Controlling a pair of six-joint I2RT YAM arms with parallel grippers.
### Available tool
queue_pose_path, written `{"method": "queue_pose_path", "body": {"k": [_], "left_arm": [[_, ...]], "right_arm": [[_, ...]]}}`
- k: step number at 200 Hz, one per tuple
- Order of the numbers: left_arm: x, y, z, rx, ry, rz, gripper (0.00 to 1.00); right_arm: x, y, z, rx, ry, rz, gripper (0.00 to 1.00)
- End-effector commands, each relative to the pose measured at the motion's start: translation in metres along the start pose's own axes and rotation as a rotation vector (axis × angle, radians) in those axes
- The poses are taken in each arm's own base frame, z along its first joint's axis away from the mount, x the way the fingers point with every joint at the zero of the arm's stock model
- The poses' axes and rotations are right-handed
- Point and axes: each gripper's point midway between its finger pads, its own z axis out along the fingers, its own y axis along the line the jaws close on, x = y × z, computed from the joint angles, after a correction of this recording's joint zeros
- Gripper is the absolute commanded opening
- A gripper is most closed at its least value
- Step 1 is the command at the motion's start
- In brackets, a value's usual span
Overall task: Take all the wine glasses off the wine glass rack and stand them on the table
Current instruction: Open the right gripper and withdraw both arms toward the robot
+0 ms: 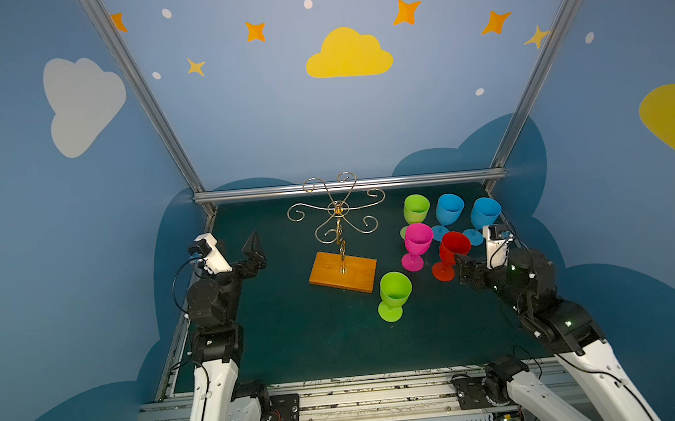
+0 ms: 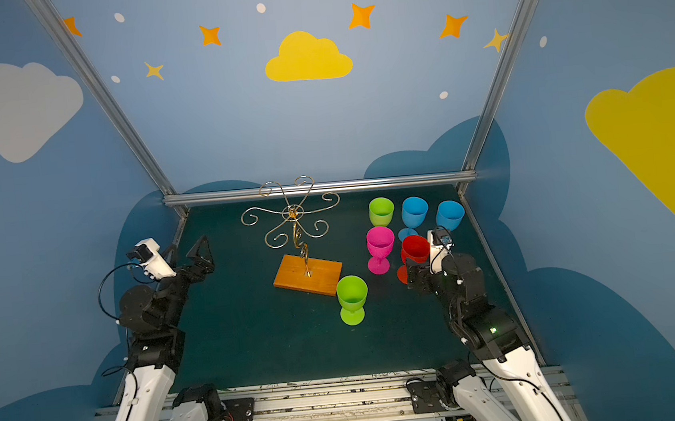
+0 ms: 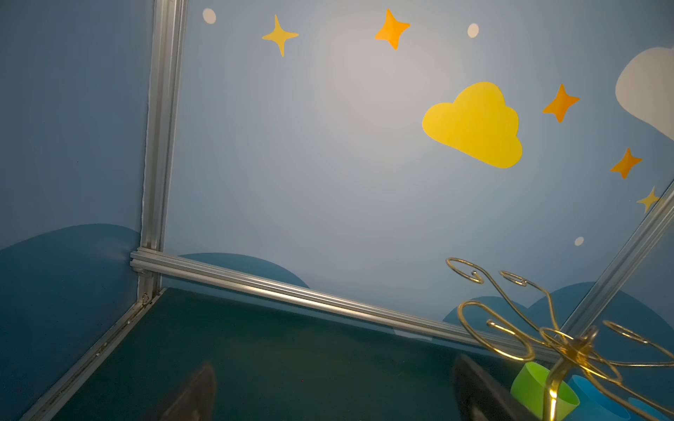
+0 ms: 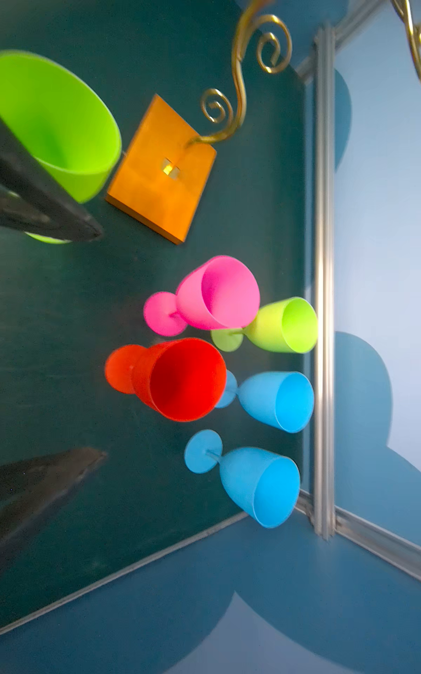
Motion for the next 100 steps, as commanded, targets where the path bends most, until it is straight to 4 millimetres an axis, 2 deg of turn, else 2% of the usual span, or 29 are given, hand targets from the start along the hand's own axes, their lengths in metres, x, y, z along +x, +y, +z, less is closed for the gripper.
{"method": "queue_pose_path", "body": {"k": [1,6,25,61,78,100], "left_arm": [[0.042,0.013,0.002,-0.032,0.087,0.042,0.99],[0.046,0.016,0.001,-0.047,0.083,0.059,0.99],[0.074,0.024,0.0,-0.087,0.092,0.129,0.99],[0.132,0.04,-0.007,-0.11,0.157,0.191,0.99],[0.153,0.048,-0.013,-0.122,0.187,0.22,0.99],[0.17,0.055,-0.017,-0.125,0.233,0.29,0.99]], "right_arm": [[-0.016,-0.016,0.013,0.072,-0.145,0.027,0.88],[-0.002,-0.02,0.022,0.088,-0.125,0.028,0.88],[0.014,-0.031,0.039,0.134,-0.136,0.027,0.88],[0.033,-0.047,0.066,0.148,-0.136,0.052,0.88],[0.04,-0.054,0.078,0.164,-0.139,0.05,0.88],[0.053,-0.06,0.09,0.17,-0.109,0.078,0.88]]}}
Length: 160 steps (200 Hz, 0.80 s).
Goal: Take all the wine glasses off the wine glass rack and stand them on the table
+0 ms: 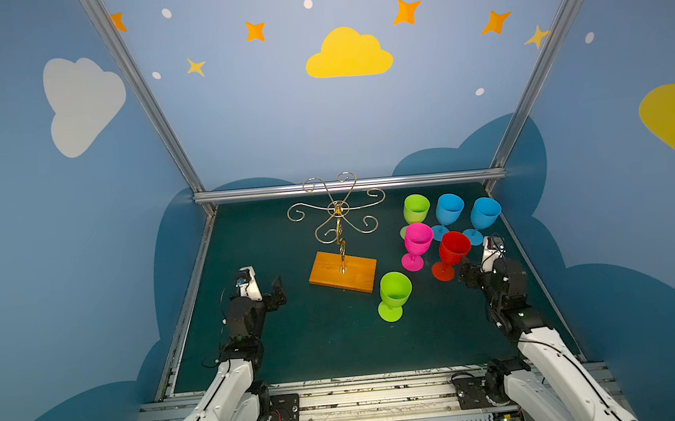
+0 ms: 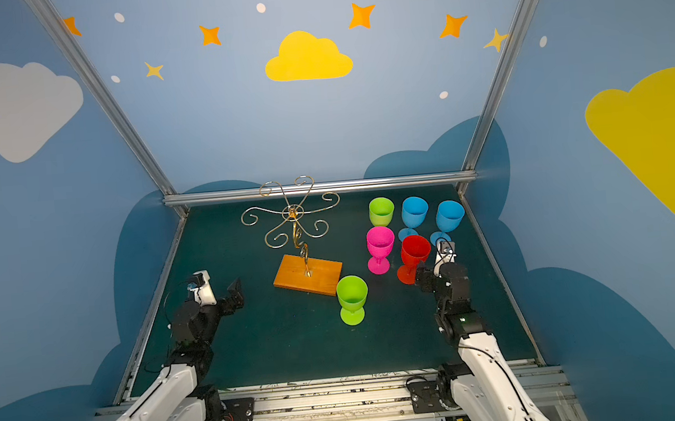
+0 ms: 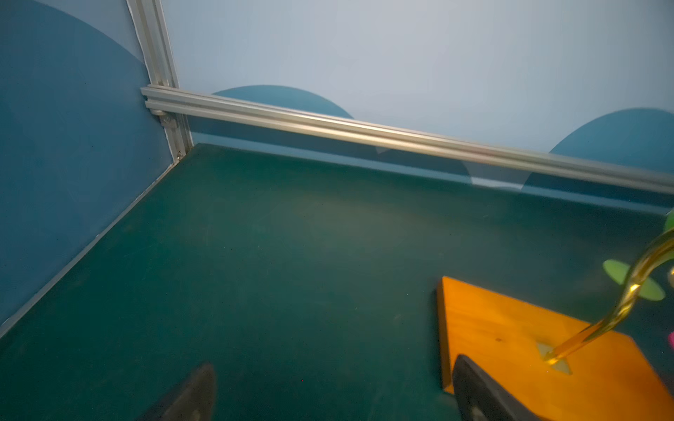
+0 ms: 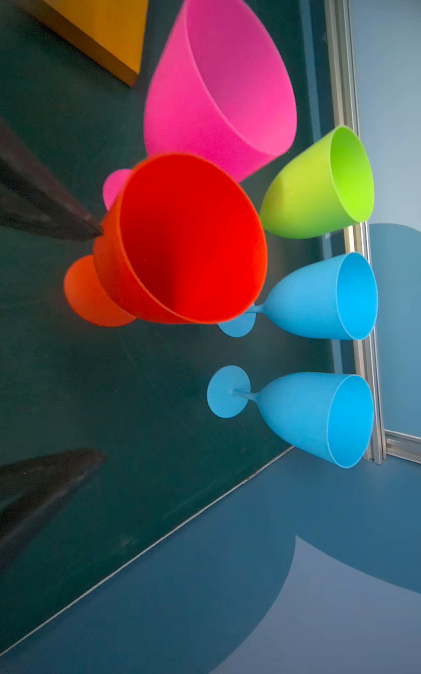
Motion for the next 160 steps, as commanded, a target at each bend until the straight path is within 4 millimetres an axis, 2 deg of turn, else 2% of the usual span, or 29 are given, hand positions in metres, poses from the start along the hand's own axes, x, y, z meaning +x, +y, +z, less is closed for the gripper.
{"method": "queue_pose_path", "body": {"k": [1,22,34,48,77,128,160], "left_arm": [[-0.017,0.001,-0.001,-0.015,-0.092,0.092,0.99],[-0.01,0.004,0.0,-0.018,-0.098,0.109,0.99],[-0.01,0.003,0.003,-0.009,-0.092,0.108,0.99],[-0.01,0.0,0.009,0.003,-0.081,0.119,0.99],[-0.012,0.0,0.022,0.005,-0.086,0.148,0.99],[0.006,0.001,0.048,0.008,-0.056,0.162,0.99],[0.011,0.002,0.053,0.003,-0.047,0.165,0.99]], "right_arm": [[-0.016,0.003,0.009,-0.026,-0.08,0.028,0.88],[-0.003,0.01,0.02,-0.055,0.002,-0.043,0.88],[0.002,0.007,0.025,-0.04,0.049,0.016,0.88],[0.003,0.011,0.03,-0.063,0.029,0.01,0.88],[0.006,0.006,0.036,-0.056,-0.022,0.014,0.88],[0.015,0.008,0.051,-0.065,-0.027,0.021,0.88],[0.026,0.01,0.062,-0.073,-0.008,0.023,0.88]]}}
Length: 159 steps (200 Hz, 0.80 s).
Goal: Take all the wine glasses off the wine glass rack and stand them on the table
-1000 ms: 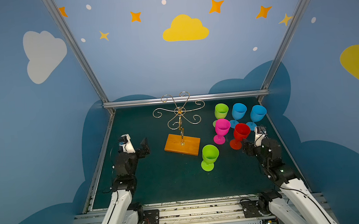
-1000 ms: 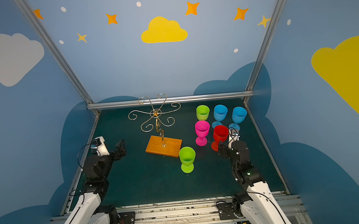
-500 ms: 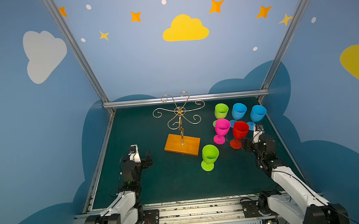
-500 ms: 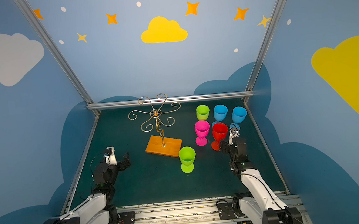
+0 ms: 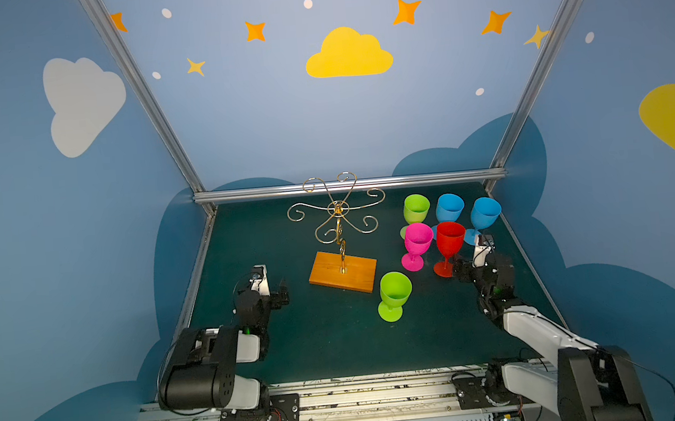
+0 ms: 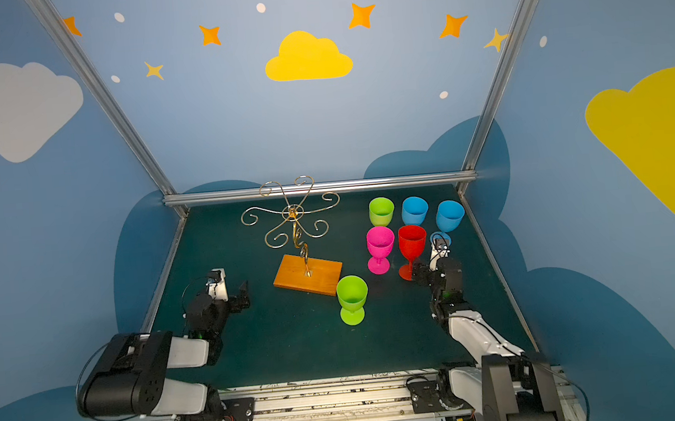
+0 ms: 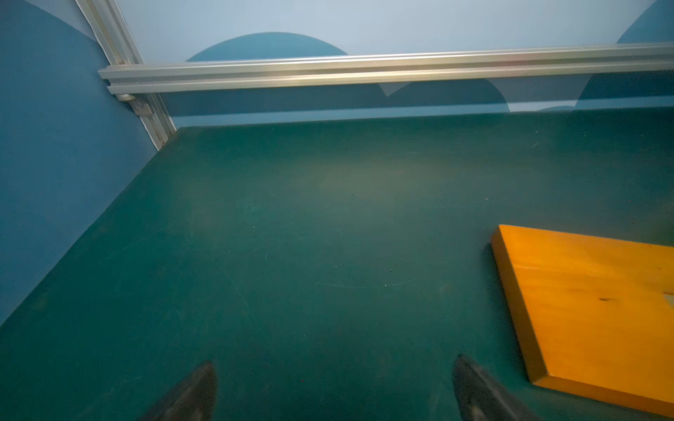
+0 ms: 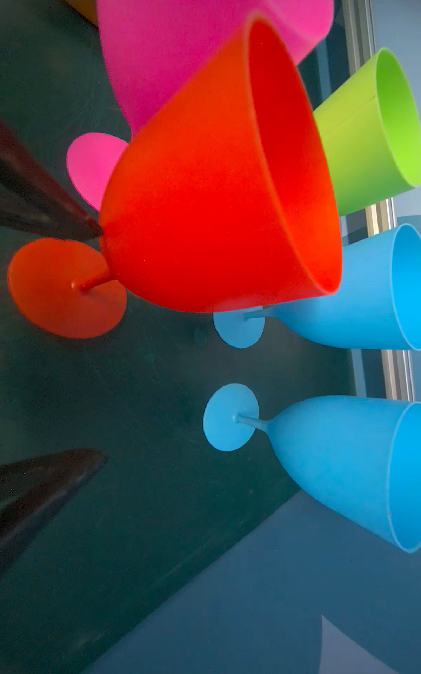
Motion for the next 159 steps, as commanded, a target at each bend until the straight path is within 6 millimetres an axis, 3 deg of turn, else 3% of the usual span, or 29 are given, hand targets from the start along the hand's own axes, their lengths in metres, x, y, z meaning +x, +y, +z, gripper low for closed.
{"method": "queue_pose_path", "body": {"k": [1,78,113,139,159], "left_arm": [[-0.025,0.001,0.003,-0.004,-0.094,0.013,0.99],[-0.025,-0.003,0.006,-0.001,-0.08,0.033,0.99],[-0.025,-0.003,0.007,-0.006,-0.076,0.033,0.99],[-0.025,-0.003,0.007,-0.006,-0.074,0.033,0.99],[-0.026,-0.002,0.007,-0.006,-0.076,0.033,0.99]], "right_arm": [[-0.005,0.002,0.005,-0.016,-0.043,0.012,0.88],[-0.005,-0.002,0.006,0.017,-0.035,0.032,0.88],[-0.007,0.01,0.007,-0.007,-0.02,-0.017,0.88],[-0.009,0.004,0.013,0.097,0.024,-0.025,0.88],[-0.009,0.02,0.017,0.07,0.043,-0.091,0.88]]}}
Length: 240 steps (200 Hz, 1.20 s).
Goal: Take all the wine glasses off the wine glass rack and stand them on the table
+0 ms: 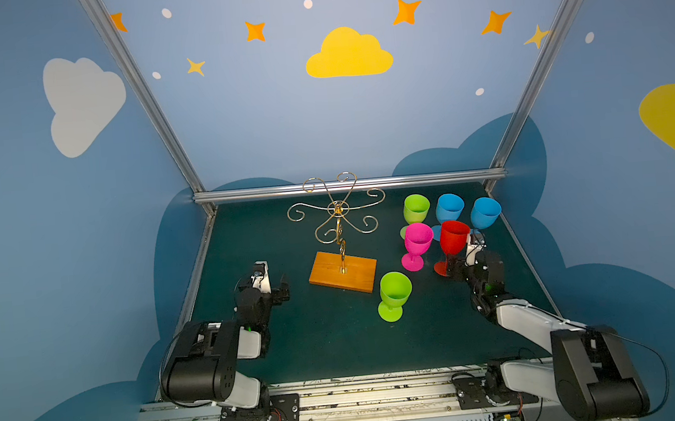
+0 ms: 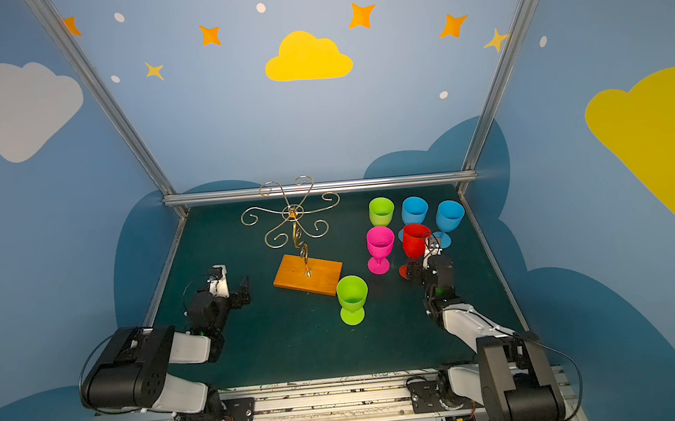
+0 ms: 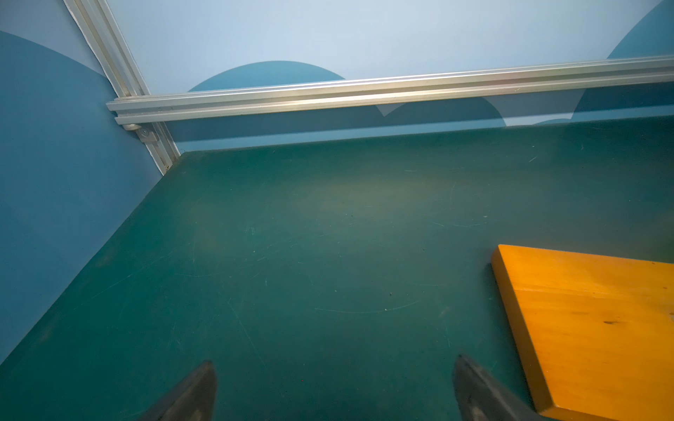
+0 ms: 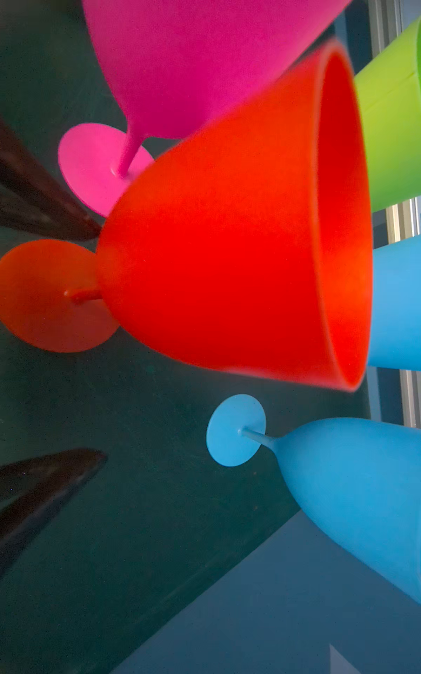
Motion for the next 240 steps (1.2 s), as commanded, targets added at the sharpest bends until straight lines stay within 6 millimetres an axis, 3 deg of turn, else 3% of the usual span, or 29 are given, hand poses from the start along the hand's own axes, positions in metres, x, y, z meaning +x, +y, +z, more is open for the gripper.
{"method": "queue_pose_path", "body": {"k": [1,115,150,178,240], "left_arm": [[-0.01,0.0,0.003,-0.002,-0.028,0.009,0.99],[-0.009,0.0,0.004,-0.002,-0.02,0.009,1.0],[-0.009,0.0,0.004,-0.003,-0.02,0.009,0.99],[-0.009,0.001,0.004,-0.008,-0.018,0.007,0.99],[-0.009,0.001,0.004,-0.008,-0.017,0.006,0.99]], "right_arm": [[-0.008,0.007,0.003,0.024,0.011,-0.064,0.88],[-0.004,0.011,0.001,0.053,-0.049,-0.11,0.86],[-0.006,-0.004,0.007,0.158,-0.033,-0.074,0.89],[-0.002,0.006,0.001,0.088,-0.076,-0.099,0.92],[0.001,0.0,-0.001,0.071,-0.098,-0.055,0.94]]}}
